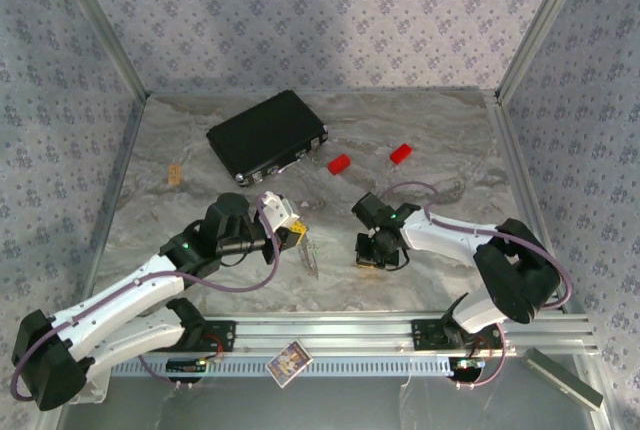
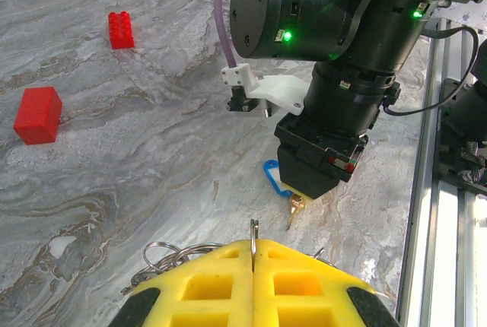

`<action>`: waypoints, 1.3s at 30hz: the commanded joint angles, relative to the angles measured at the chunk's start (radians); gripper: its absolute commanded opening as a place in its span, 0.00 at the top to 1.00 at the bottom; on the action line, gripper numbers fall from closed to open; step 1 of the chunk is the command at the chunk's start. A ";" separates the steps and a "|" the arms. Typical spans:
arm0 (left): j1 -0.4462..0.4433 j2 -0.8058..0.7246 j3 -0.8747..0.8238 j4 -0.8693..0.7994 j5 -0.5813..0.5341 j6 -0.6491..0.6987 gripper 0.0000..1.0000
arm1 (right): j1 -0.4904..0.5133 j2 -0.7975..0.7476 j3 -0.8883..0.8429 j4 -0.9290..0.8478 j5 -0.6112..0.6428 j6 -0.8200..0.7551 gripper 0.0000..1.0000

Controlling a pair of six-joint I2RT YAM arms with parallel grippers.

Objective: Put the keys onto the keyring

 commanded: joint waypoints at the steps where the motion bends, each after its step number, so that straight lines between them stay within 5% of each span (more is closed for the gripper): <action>1: -0.002 -0.011 0.002 0.057 0.015 0.019 1.00 | -0.004 0.012 0.009 -0.025 0.023 -0.003 0.87; 39: -0.002 -0.009 -0.001 0.059 0.017 0.023 1.00 | 0.010 0.023 0.052 -0.039 0.041 -0.030 0.85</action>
